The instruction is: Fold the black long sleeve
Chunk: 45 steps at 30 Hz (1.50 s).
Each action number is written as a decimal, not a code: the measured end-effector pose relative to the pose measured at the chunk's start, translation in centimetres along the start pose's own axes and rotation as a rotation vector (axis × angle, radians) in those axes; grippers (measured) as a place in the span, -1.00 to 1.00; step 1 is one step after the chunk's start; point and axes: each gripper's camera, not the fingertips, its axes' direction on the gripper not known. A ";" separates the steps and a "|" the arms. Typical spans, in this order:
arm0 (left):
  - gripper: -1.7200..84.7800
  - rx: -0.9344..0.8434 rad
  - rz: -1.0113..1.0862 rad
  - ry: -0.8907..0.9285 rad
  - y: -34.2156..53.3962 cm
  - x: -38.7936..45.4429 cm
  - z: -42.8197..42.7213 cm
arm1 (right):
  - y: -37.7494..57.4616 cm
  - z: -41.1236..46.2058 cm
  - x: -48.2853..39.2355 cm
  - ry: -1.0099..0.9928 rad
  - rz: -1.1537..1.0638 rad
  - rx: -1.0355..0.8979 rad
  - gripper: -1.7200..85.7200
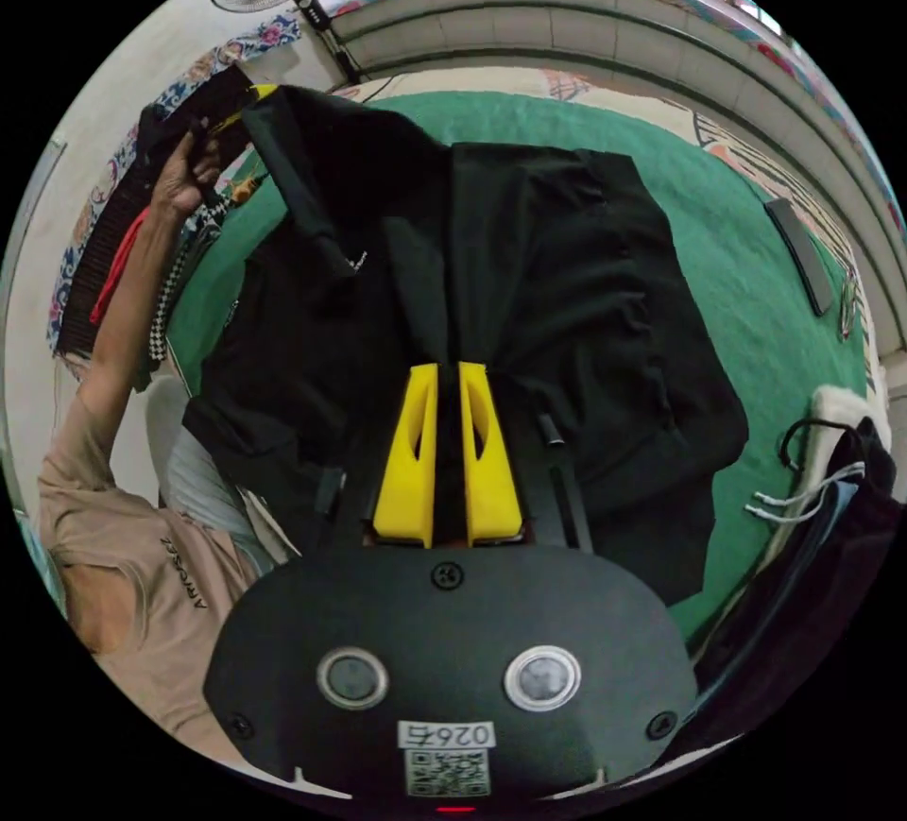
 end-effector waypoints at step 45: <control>-0.35 -0.469 0.121 -0.103 5.2 0.0 2.9 | -4.0 -19.1 9.2 0.054 0.057 0.375 -0.87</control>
